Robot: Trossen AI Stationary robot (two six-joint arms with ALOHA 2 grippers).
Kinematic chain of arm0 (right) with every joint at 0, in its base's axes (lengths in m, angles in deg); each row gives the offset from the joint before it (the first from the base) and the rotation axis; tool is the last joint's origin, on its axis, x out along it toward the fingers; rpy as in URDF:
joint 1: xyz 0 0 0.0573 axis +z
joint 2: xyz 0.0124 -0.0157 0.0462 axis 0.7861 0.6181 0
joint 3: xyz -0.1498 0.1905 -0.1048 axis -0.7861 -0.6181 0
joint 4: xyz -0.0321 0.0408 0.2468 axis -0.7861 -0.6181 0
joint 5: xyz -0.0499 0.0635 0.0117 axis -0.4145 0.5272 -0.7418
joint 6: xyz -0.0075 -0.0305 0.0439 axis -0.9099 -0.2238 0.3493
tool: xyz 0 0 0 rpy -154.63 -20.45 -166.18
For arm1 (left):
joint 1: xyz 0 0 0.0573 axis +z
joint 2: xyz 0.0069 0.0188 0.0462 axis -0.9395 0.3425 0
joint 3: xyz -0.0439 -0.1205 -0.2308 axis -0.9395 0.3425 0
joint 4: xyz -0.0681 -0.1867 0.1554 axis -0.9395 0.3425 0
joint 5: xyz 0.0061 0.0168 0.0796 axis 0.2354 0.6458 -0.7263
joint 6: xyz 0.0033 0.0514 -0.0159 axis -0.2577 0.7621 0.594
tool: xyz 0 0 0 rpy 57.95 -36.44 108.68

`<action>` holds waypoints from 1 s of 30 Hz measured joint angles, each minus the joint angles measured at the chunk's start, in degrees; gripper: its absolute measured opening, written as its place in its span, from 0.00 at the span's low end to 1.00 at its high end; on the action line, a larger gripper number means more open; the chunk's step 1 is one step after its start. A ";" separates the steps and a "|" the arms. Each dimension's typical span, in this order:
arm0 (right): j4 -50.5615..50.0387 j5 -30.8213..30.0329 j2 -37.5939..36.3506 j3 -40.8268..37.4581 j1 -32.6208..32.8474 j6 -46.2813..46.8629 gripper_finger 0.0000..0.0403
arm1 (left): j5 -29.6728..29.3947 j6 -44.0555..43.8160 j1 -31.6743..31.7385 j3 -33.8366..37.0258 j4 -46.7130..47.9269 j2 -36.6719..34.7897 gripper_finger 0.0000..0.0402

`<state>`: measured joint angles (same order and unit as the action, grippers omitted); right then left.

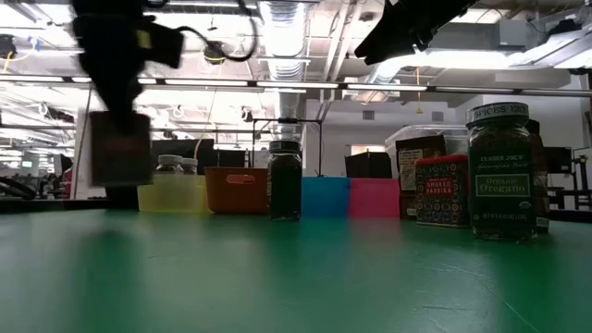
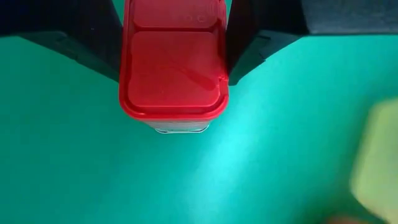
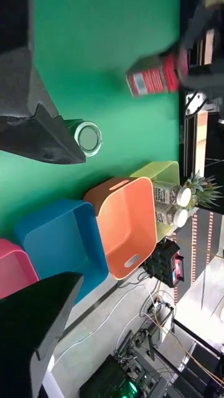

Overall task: Sort spices by type
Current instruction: Put the left red seasoning bottle into the orange bin

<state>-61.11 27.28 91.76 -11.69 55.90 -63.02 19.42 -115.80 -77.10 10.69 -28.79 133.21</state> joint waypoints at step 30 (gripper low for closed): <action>-3.06 0.00 0.32 -0.09 0.94 2.77 0.81 | 5.95 57.67 44.18 -35.35 -6.60 29.78 0.55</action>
<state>-64.17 27.28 92.08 -11.78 56.84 -60.25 25.37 -58.13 -32.92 -24.66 -35.39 162.98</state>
